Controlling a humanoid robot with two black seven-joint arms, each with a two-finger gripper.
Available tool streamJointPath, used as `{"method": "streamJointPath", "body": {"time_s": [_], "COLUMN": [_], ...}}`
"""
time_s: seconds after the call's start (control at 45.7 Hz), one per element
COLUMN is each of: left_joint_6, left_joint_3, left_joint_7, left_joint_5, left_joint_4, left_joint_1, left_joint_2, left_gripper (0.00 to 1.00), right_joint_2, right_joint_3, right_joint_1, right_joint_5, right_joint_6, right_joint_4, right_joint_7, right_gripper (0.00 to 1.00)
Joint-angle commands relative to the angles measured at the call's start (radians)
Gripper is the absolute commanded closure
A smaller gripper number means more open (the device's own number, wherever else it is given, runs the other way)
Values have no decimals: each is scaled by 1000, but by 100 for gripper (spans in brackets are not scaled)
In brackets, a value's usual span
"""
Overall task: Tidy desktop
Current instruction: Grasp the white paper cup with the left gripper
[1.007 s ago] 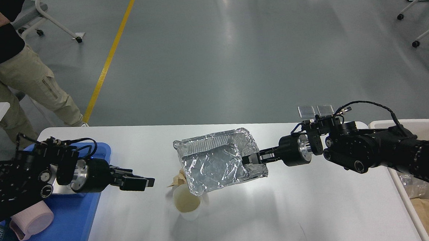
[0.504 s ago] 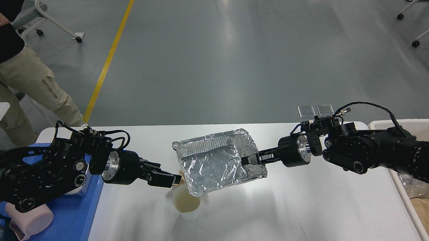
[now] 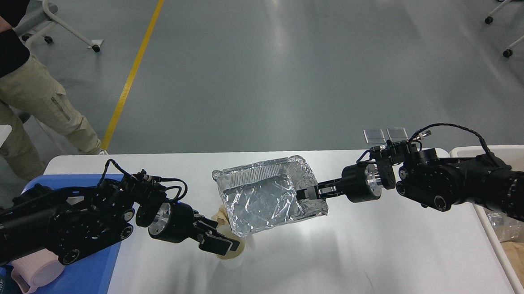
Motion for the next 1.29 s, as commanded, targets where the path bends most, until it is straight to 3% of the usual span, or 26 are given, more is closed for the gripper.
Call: {"method": "streamJointPath", "body": {"time_s": [0.0, 0.109, 0.175, 0.241, 0.46, 0.547, 0.701, 1.27], "left_joint_6": [27, 27, 27, 27, 27, 26, 24, 29], "left_joint_3": [0, 15, 28, 35, 37, 38, 37, -34], "left_joint_7": [-64, -79, -85, -110, -183, -228, -285, -319], "left_joint_5": [77, 90, 91, 93, 136, 165, 226, 223], "left_joint_4": [5, 8, 17, 31, 42, 42, 39, -61], "left_joint_1": [1, 1, -1, -1, 1, -2, -4, 12], "left_joint_2": [-4, -2, -1, 2, 17, 22, 48, 280], "left_gripper": [30, 42, 59, 69, 86, 99, 99, 99], "right_joint_2": [0, 0, 0, 0, 0, 2, -1, 2], "right_joint_3": [1, 1, 3, 3, 1, 0, -2, -3], "right_joint_1": [0, 0, 0, 0, 0, 0, -2, -3], "right_joint_5": [0, 1, 1, 1, 17, 20, 20, 20], "right_joint_6": [0, -1, -1, -1, -1, -6, -9, -11], "right_joint_4": [1, 1, -1, -1, 1, 1, 1, -2], "right_joint_7": [0, 0, 0, 0, 0, 0, -1, -1], "right_gripper": [100, 100, 100, 100, 100, 100, 100, 100]}}
